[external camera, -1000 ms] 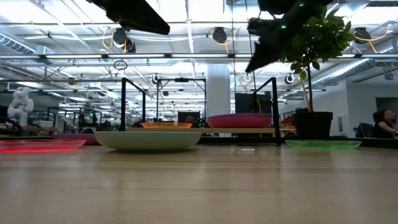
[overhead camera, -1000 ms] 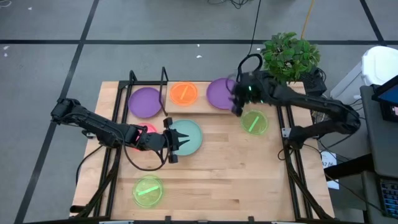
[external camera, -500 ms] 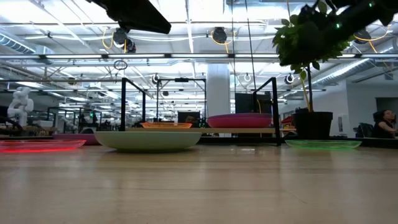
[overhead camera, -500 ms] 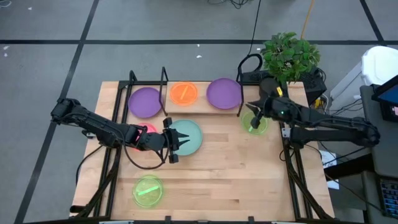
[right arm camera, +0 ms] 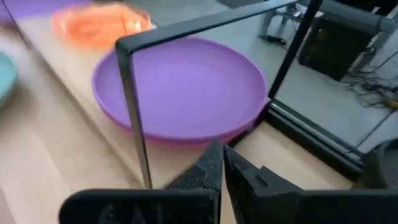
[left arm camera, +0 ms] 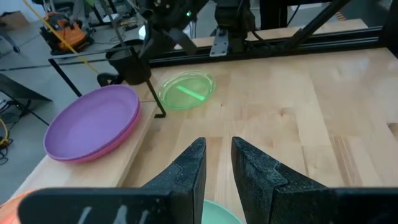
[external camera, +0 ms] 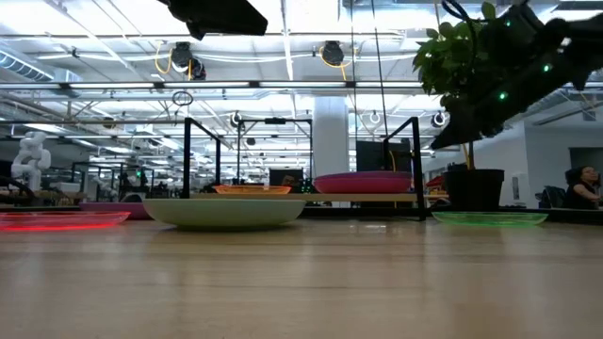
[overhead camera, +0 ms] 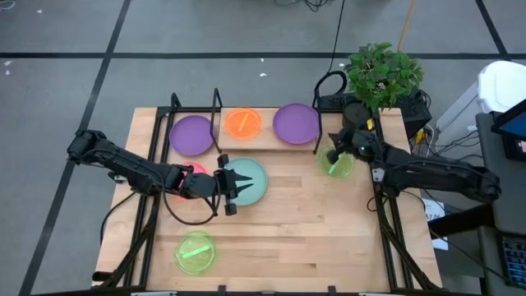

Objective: Place and stack plates onto a shelf
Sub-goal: Stack the bottom large violet plate on top of the pink plate on the shelf, then stack the small pink plate on top of the orange plate on the shelf

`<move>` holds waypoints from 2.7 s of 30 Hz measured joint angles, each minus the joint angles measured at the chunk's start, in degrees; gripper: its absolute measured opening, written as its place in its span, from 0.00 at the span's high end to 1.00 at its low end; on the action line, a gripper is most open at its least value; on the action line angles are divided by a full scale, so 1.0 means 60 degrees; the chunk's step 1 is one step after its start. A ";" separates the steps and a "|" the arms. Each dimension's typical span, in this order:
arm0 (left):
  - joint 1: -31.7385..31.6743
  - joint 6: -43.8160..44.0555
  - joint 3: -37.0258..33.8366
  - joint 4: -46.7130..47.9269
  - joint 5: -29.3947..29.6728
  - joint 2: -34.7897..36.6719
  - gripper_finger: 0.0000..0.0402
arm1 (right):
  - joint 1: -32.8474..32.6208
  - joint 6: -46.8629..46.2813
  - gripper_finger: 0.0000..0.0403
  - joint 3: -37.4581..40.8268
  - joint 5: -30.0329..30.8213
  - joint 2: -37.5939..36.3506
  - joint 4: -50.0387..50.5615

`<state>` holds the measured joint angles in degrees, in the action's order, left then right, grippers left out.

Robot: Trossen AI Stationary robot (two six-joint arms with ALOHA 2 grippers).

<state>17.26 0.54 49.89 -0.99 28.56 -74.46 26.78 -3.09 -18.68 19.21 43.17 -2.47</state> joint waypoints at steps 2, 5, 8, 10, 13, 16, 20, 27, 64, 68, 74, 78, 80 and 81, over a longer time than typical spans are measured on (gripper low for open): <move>0.0000 -0.0004 0.0000 0.0004 0.0000 0.0000 0.79 | 0.0289 -0.0194 1.00 0.0340 -0.0026 0.0169 -0.0905; 0.0000 -0.0072 0.0000 0.0006 0.0000 0.0000 0.79 | 0.0638 -0.0431 1.00 0.0612 -0.0081 0.0522 -0.1769; 0.0000 -0.0142 0.0000 0.0038 0.0000 0.0000 0.79 | 0.0928 -0.0725 1.00 0.0716 -0.0281 0.1051 -0.2234; 0.0000 -0.0142 0.0000 0.0066 0.0000 0.0000 0.79 | 0.1101 -0.0799 1.00 0.0759 -0.0511 0.1500 -0.2549; 0.0000 -0.0142 0.0000 0.0073 0.0000 0.0000 0.79 | 0.1301 -0.0917 1.00 0.0763 -0.0877 0.2279 -0.3327; 0.0000 -0.0135 0.0000 0.0081 0.0000 0.0000 0.79 | 0.1437 -0.0980 1.00 0.0763 -0.1002 0.3139 -0.4227; 0.0000 -0.0018 0.0000 0.0146 0.0000 0.0000 0.79 | 0.1649 -0.0937 1.00 0.0763 -0.1036 0.4154 -0.5125; 0.0005 -0.0004 0.0000 0.0142 0.0000 0.0000 0.79 | 0.1804 -0.0869 1.00 0.0759 -0.1502 0.5600 -0.6701; 0.0015 0.1044 0.0002 0.1742 -0.0007 -0.0033 0.79 | 0.1727 -0.0623 1.00 0.0752 -0.2005 0.1793 -0.0361; 0.0062 0.1750 0.0004 0.2227 -0.0011 -0.0044 0.79 | 0.1711 -0.0639 1.00 0.0752 -0.2784 0.0298 0.1651; 0.0404 0.3466 0.0004 0.3306 -0.0043 -0.0044 0.79 | 0.1466 -0.1128 1.00 0.0894 -0.4930 -0.1195 0.2751; 0.0850 0.4920 0.0004 0.4788 -0.0170 -0.0047 0.79 | 0.0835 -0.1624 1.00 0.0930 -0.5974 -0.1665 0.2469; 0.1098 0.5626 0.0004 0.5446 -0.0211 -0.0047 0.79 | 0.0483 -0.1885 1.00 0.0930 -0.5917 -0.1800 0.2273; 0.1227 0.5971 0.0004 0.5741 -0.0219 -0.0051 0.79 | 0.0284 -0.2015 1.00 0.0930 -0.5821 -0.1816 0.2207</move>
<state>24.62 36.36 49.91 33.45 27.24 -74.76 28.48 -15.18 -13.10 -15.72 32.27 10.77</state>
